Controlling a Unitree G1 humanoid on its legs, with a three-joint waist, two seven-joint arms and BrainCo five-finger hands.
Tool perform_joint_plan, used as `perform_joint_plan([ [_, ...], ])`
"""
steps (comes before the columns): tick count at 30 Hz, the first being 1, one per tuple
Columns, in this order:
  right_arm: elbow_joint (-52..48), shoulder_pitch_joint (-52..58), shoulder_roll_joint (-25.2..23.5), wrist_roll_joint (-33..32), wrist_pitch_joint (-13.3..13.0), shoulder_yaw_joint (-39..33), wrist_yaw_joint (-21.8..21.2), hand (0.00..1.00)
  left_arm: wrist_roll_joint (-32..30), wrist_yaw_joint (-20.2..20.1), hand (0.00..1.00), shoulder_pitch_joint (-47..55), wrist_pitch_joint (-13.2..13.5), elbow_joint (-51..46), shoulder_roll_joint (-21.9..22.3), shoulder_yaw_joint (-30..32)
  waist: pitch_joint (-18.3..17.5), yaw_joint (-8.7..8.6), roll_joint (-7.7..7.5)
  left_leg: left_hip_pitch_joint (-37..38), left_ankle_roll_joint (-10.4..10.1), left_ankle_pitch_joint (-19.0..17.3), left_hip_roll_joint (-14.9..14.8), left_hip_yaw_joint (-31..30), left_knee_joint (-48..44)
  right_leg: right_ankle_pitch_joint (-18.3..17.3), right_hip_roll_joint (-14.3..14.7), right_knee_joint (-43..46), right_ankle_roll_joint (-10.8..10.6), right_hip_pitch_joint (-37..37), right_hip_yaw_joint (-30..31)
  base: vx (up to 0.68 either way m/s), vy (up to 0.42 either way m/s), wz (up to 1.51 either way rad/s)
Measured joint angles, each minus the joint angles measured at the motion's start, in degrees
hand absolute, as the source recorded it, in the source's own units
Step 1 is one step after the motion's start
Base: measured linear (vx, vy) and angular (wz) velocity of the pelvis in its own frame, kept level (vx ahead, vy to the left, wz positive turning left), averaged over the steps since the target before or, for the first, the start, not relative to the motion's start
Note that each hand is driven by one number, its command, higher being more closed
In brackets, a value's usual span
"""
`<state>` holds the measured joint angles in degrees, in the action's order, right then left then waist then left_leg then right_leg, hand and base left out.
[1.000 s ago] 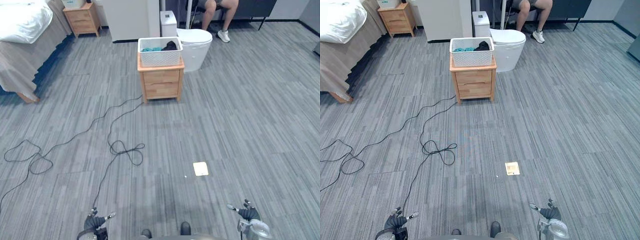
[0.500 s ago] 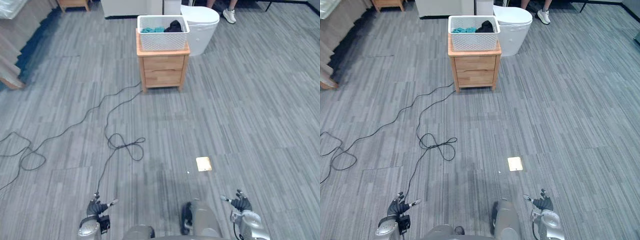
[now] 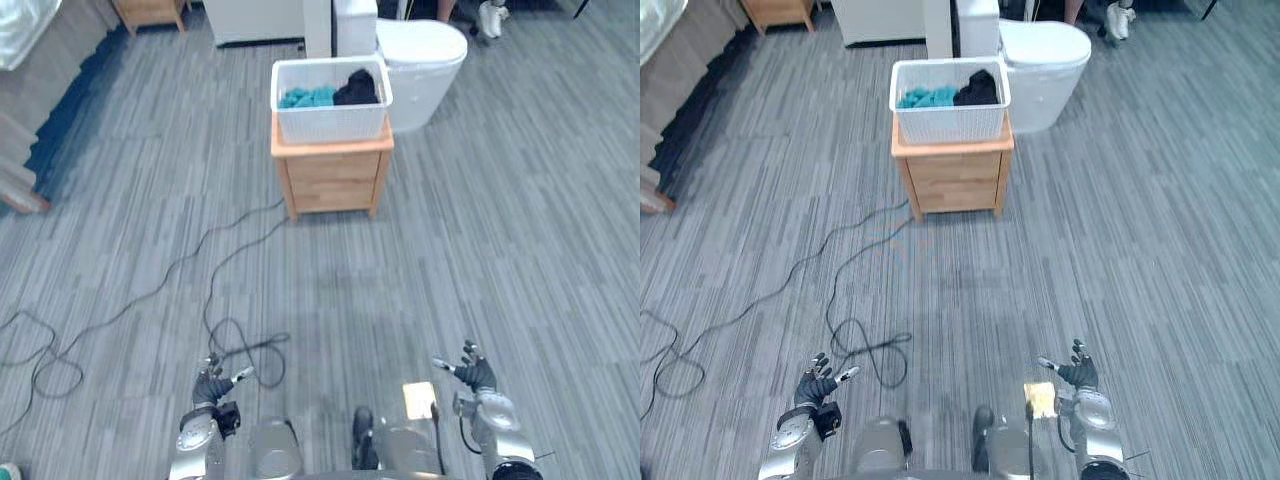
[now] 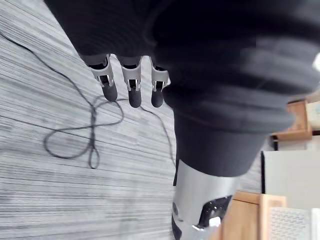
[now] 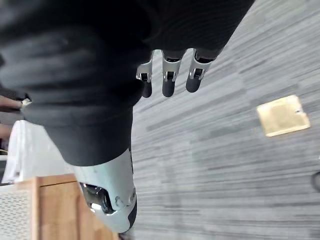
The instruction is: Pick up the laundry basket with both hands and put the clothes into the washing machine.
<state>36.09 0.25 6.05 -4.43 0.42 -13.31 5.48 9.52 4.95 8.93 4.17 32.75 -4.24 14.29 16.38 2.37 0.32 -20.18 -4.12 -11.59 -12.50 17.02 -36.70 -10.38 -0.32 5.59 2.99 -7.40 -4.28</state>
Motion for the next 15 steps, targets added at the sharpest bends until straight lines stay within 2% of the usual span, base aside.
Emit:
perform_joint_plan([
  [1, 0.74, -0.12, 0.18, 0.0, -0.07, -0.24, 0.14, 0.0, -0.01, 0.01, 0.0, 0.17, 0.0, 0.25, 0.06, 0.05, 0.0, 0.12, -0.12, 0.28, -1.07, 1.41, 1.61, -0.56, 7.52, -0.52, -0.86, -0.36, -0.71, -0.87, 0.23, 0.46, 0.2, -0.46],
  [2, 2.05, -0.14, 0.82, 0.01, -0.02, -0.3, 0.56, 0.0, -0.01, -0.02, 0.0, 0.28, 0.01, 1.19, 0.2, -0.03, -0.31, 0.17, 0.57, 0.95, -1.89, 5.93, 3.74, -2.2, 21.26, -1.48, -1.67, -1.68, -2.1, -2.71, 0.6, 0.49, 0.257, -0.37],
  [3, 3.69, -0.12, 1.82, 0.02, 0.0, -0.21, 0.8, 0.0, -0.03, 0.03, 0.0, 0.37, 0.04, 2.54, 0.24, 0.01, -0.62, 0.28, 1.49, 1.0, -1.41, 12.17, 3.99, -3.0, 27.44, -3.17, -1.82, -2.42, -3.99, -4.38, 1.51, 0.51, 0.297, -0.35],
  [4, 4.47, -0.06, 1.94, 0.04, 0.06, -0.11, 0.86, 0.0, -0.06, 0.04, 0.0, 0.35, 0.0, 3.64, 0.03, 0.17, -0.69, 0.36, 1.28, 1.51, 0.17, 15.87, 4.2, -3.02, 26.87, -3.83, -2.14, -2.74, -4.63, -5.59, 1.81, 0.53, 0.31, -0.2],
  [5, 5.58, 0.07, 1.44, 0.05, 0.05, 0.21, 0.8, 0.0, -0.14, 0.08, 0.0, -0.32, -0.09, 4.95, -0.4, 0.44, -1.47, 0.04, -0.37, 1.7, 3.65, 17.17, 6.43, -2.74, 25.95, -4.14, -4.4, -2.58, -5.1, -6.8, 1.24, 0.54, 0.308, 0.07],
  [6, 5.59, 0.56, 1.06, 0.1, 0.03, 0.34, 0.73, 0.0, -0.3, -0.04, 0.0, -0.92, -0.17, 5.2, -0.47, 0.36, -2.23, -0.07, -1.69, 1.6, 4.81, 15.54, 8.43, -2.61, 24.94, -3.92, -6.27, -1.13, -5.31, -6.31, 0.82, 0.66, 0.336, 0.29],
  [7, 5.79, 1.14, 1.15, 0.51, 0.01, 0.22, 0.63, 0.0, -0.84, -0.27, 0.0, -1.62, -0.2, 5.29, -0.26, 0.03, -2.43, -0.16, -2.09, 1.65, 6.61, 12.71, 9.78, -2.57, 22.41, -3.79, -7.99, 4.18, -6.04, -5.09, 0.85, 0.64, 0.329, 0.25],
  [8, 6.05, 1.14, 1.08, 0.58, 0.02, 0.16, 0.56, 0.0, -1.31, -0.59, 0.0, -1.44, -0.19, 5.55, -0.35, -0.11, -2.5, -0.07, -2.22, 2.87, 6.69, 10.33, 10.61, -2.52, 21.33, -3.68, -9.04, 11.81, -7.63, -2.93, 1.28, 0.62, 0.31, 0.15],
  [9, 6.43, 1.21, 0.9, 0.76, 0.01, 0.22, 0.44, 0.0, -1.51, -0.83, 0.0, -1.15, -0.33, 6.66, -0.75, -0.24, -2.61, -0.33, -2.44, 6.32, 7.2, 8.16, 11.94, -2.39, 21.85, -1.59, -11.09, 25.83, -13.54, 2.04, 1.57, 0.5, 0.248, 0.03],
  [10, 6.6, 1.25, 0.85, 1.2, 0.01, 0.24, 0.4, 0.0, -1.82, -0.86, 0.0, -1.16, -0.52, 7.18, -0.93, -0.3, -2.63, -0.42, -2.51, 8.29, 7.22, 7.29, 12.76, -2.52, 22.55, -0.04, -11.96, 33.32, -16.38, 4.73, 1.83, 0.51, 0.219, 0.16],
  [11, 7.16, 1.23, 0.84, 2.11, 0.03, 0.47, 0.35, 0.0, -2.03, -0.81, 0.0, -0.98, -0.77, 7.61, -1.22, -0.97, -2.62, -0.99, -2.49, 12.44, 7.9, 6.24, 13.76, -2.85, 23.9, -0.51, -12.84, 45.61, -15.47, 9.47, 2.05, 0.4, 0.139, 0.23],
  [12, 7.24, 1.24, 0.83, 2.45, 0.05, 0.82, 0.32, 0.0, -2.46, -0.76, 0.0, -0.83, -0.78, 7.76, -1.31, -1.14, -2.61, -1.43, -2.42, 14.54, 8.12, 5.93, 14.03, -2.89, 24.72, -1.34, -12.94, 49.48, -13.94, 11.51, 1.82, 0.58, 0.155, 0.24],
  [13, 7.23, 1.25, 0.82, 2.82, -0.01, 1.97, 0.19, 0.0, -2.52, -0.7, 0.0, -0.91, -0.87, 8.3, -1.93, -1.79, -2.64, -1.85, -2.2, 19.8, 8.22, 5.56, 14.28, -3.08, 27.92, -3.25, -12.78, 52.62, -10.51, 16.63, -0.6, 0.47, 0.089, 0.11],
  [14, 7.24, 1.12, 0.84, 2.8, -0.04, 2.51, 0.06, 0.0, -2.5, -0.6, 0.0, -1.17, -0.94, 8.48, -2.34, -2.33, -2.6, -1.86, -2.09, 21.4, 8.21, 5.58, 14.21, -3.22, 29.02, -3.99, -12.53, 51.43, -9.34, 18.27, -1.98, 0.53, 0.052, 0.16],
  [15, 7.55, 0.71, 0.77, 2.8, -0.03, 2.74, -0.4, 0.0, -2.5, -0.59, 0.0, -1.88, -0.97, 8.47, -3.12, -2.93, -2.49, -2.39, -1.88, 23.25, 8.14, 5.54, 13.45, -3.67, 30.11, -5.55, -11.36, 45.54, -8.0, 21.11, -4.74, 0.4, -0.042, 0.31],
])
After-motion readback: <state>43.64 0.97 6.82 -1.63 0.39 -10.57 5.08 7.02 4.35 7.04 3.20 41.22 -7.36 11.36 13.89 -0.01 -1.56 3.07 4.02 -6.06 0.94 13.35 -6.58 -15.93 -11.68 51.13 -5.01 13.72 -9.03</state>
